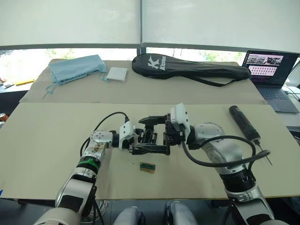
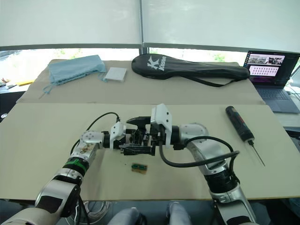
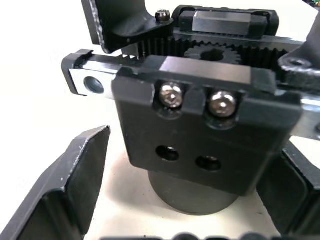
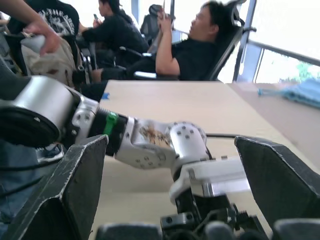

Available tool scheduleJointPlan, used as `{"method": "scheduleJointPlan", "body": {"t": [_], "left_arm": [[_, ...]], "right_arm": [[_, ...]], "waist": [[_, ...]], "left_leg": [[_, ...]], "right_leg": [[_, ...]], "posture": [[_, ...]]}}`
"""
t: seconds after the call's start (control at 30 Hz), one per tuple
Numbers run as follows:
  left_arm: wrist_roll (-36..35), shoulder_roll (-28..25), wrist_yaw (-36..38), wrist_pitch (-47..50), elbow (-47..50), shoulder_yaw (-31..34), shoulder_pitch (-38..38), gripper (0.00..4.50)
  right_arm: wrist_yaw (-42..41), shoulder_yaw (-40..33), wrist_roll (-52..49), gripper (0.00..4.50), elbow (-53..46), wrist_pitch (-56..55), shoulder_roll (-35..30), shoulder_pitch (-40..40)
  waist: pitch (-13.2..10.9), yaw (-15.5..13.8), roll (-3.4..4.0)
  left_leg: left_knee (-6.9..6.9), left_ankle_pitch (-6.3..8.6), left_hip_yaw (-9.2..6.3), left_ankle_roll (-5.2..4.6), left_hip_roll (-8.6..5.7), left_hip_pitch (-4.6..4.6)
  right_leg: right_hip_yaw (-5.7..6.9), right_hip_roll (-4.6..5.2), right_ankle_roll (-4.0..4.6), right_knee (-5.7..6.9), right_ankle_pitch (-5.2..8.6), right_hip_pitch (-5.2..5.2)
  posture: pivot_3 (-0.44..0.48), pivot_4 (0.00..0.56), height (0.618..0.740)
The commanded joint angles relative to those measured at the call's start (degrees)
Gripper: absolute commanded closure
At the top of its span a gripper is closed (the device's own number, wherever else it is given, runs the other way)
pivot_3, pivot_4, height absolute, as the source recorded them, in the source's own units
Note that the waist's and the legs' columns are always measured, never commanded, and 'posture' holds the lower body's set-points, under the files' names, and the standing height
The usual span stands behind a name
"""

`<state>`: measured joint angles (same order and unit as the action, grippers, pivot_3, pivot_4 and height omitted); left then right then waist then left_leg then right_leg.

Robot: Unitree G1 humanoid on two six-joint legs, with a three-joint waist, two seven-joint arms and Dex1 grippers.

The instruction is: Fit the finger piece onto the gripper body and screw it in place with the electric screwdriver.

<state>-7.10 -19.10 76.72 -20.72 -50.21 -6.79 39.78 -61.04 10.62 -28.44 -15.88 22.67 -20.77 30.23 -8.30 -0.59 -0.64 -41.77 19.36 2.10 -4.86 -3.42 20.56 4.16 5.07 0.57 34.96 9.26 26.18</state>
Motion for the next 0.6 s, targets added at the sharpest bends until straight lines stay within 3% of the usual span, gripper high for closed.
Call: {"method": "scheduleJointPlan", "body": {"t": [0.03, 0.23, 0.43, 0.6], "left_arm": [[-1.15, -3.57, 0.93, 1.36, 1.84, 1.85, -2.13, 0.05], [-7.88, -11.09, 5.0, 7.28, 11.01, 6.92, -7.5, 0.05], [-16.23, -17.89, 4.88, 17.08, 27.9, 13.11, -15.0, 0.05], [-18.93, -22.84, 5.43, 23.01, 37.94, 14.99, -21.71, 0.05]], "right_arm": [[-0.68, -4.4, -3.43, 0.0, -4.12, -2.2, -1.61, -0.71], [2.7, -14.02, -6.6, 0.0, -10.77, -1.62, -7.76, -7.24], [10.74, -29.04, -10.2, 0.0, -17.37, 0.63, -12.6, -22.55], [10.23, -39.99, -6.38, 0.0, -18.24, -4.72, -13.84, -39.31]], "waist": [[0.0, 0.31, 0.0], [-0.04, 1.19, 0.03], [-0.14, -0.24, 0.06], [-0.2, -0.64, 0.17]], "left_leg": [[0.0, 0.0, 0.0, 0.0, 0.01, 0.0], [0.14, 0.0, 0.01, 0.02, 0.07, 0.0], [0.15, 0.02, 0.0, 0.04, 0.03, 0.07], [0.19, 0.1, 0.02, 0.1, 0.01, -0.01]], "right_leg": [[0.0, 0.0, 0.0, 0.01, 0.0, 0.01], [-0.03, -0.04, 0.01, 0.0, 0.01, 0.08], [-0.01, 0.08, 0.0, -0.09, 0.0, 0.07], [-0.07, 0.08, -0.07, -0.15, 0.04, -0.02]], "posture": [[0.0, 0.15, 0.74], [0.0, 0.15, 0.74], [0.0, 0.15, 0.74], [0.0, 0.15, 0.74]]}}
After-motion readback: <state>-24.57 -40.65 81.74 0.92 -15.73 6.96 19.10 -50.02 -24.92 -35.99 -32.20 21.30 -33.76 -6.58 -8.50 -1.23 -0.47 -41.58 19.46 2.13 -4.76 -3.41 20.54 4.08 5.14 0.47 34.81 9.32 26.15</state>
